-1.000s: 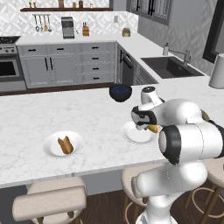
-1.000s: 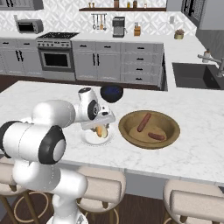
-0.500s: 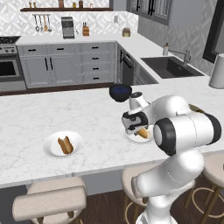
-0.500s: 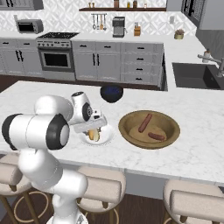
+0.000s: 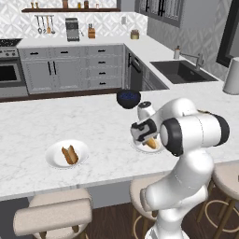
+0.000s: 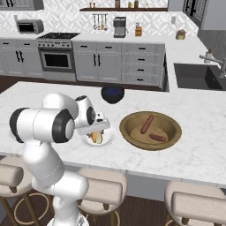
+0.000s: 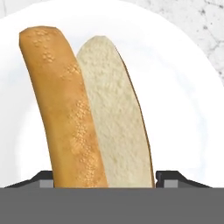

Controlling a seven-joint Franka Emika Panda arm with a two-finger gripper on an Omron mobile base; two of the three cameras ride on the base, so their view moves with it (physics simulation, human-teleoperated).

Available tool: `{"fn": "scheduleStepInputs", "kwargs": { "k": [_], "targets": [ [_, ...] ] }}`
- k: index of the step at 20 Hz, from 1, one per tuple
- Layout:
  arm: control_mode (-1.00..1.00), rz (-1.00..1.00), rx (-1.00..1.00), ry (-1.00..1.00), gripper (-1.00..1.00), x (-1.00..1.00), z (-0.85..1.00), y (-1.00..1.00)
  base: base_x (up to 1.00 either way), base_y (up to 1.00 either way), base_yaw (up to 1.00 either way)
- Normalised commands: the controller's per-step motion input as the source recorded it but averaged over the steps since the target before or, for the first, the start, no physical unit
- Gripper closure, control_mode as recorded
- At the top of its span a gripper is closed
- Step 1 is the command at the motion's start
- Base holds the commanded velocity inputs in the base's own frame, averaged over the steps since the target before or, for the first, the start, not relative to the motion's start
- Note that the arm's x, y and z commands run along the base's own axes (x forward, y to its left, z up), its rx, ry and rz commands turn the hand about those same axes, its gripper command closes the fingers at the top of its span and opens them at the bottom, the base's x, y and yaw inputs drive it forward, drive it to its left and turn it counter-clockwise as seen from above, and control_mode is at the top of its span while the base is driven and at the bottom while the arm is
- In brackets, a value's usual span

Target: Place one bun and one sausage from the bowl on each plate.

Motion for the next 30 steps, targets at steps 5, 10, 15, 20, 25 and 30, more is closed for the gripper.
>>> {"fn": "scheduleStepInputs", "kwargs": {
  "k": [5, 10, 15, 20, 25, 30],
  "targets": [
    [-1.0, 0.0, 0.0, -0.08, 1.0, 0.22, -0.3, -0.02, 0.0, 0.0, 0.0],
    [-1.0, 0.0, 0.0, -0.08, -1.0, 0.09, -0.27, 0.0, 0.0, 0.0, 0.0],
    [-1.0, 0.0, 0.0, -0.03, -1.0, -0.02, 0.06, 0.0, 0.0, 0.0, 0.0],
    [-1.0, 0.0, 0.0, -0.04, -1.0, -0.14, 0.36, 0.01, 0.0, 0.0, 0.0],
    [-1.0, 0.0, 0.0, -0.03, -1.0, -0.35, 0.67, 0.0, 0.0, 0.0, 0.0],
    [-1.0, -0.04, 0.01, -0.05, -1.0, -0.25, 0.6, -0.2, 0.0, 0.0, 0.0]
  ]
}}
